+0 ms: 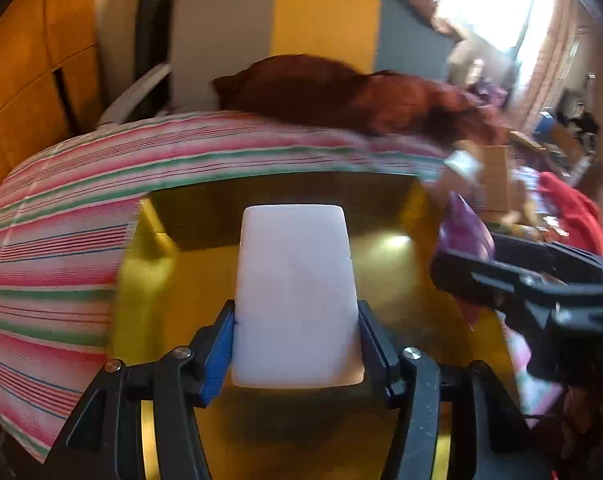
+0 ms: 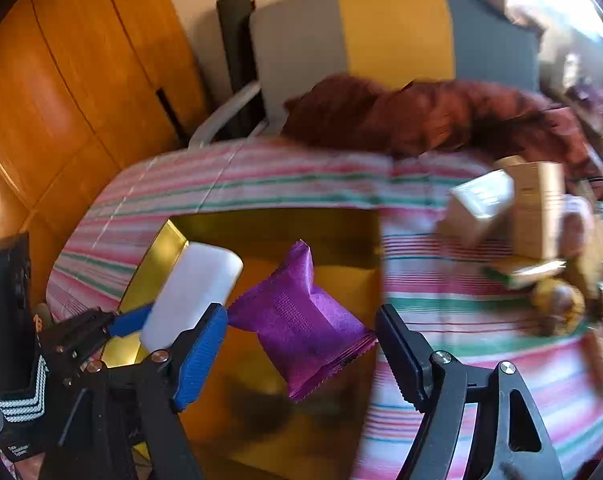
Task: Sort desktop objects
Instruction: 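Carry both items to the gold tray and open both tools to release them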
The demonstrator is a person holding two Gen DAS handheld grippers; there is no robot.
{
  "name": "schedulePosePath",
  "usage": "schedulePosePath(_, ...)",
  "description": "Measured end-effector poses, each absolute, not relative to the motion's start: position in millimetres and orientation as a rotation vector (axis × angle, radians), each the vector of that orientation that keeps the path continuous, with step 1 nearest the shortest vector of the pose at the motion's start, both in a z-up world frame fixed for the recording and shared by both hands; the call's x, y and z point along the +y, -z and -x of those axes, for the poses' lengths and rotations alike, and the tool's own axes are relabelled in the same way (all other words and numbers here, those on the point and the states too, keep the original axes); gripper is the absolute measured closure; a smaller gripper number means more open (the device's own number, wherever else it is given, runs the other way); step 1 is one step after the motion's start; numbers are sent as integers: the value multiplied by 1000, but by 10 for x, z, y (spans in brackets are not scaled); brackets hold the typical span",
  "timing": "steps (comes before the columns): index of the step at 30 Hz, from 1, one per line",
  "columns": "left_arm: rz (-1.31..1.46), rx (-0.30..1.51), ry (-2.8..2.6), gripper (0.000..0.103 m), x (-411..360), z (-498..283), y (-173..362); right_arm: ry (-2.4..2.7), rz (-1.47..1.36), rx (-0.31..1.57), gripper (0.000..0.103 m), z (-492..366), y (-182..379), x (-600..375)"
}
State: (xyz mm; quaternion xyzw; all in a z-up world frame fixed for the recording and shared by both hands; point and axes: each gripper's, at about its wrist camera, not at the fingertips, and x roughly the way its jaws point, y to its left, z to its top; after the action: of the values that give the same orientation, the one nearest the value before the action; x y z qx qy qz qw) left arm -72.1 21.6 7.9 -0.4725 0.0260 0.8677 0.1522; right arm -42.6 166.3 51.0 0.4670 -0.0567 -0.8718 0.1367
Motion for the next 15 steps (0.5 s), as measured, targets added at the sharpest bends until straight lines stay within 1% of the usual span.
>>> schedulePosePath(3, 1443, 105, -2521, 46, 67, 935, 66, 2489, -1429, -148, 26, 632, -329, 1485)
schedulePosePath(7, 1557, 97, -2560, 44, -101, 1173, 226, 2439, -1551, -186, 26, 942, -56, 1333)
schedulePosePath(11, 1574, 8, -2575, 44, -211, 1269, 186, 2369, -1573, -356, 25, 1187, 95, 1325)
schedulePosePath(14, 1533, 9, -2635, 43, -246, 1290, 72, 2347, -1528, -506, 21, 1233, 75, 1356)
schedulePosePath(15, 1525, 8, -2642, 42, -261, 1279, 48, 2343, -1512, -525, 19, 1221, 59, 1364)
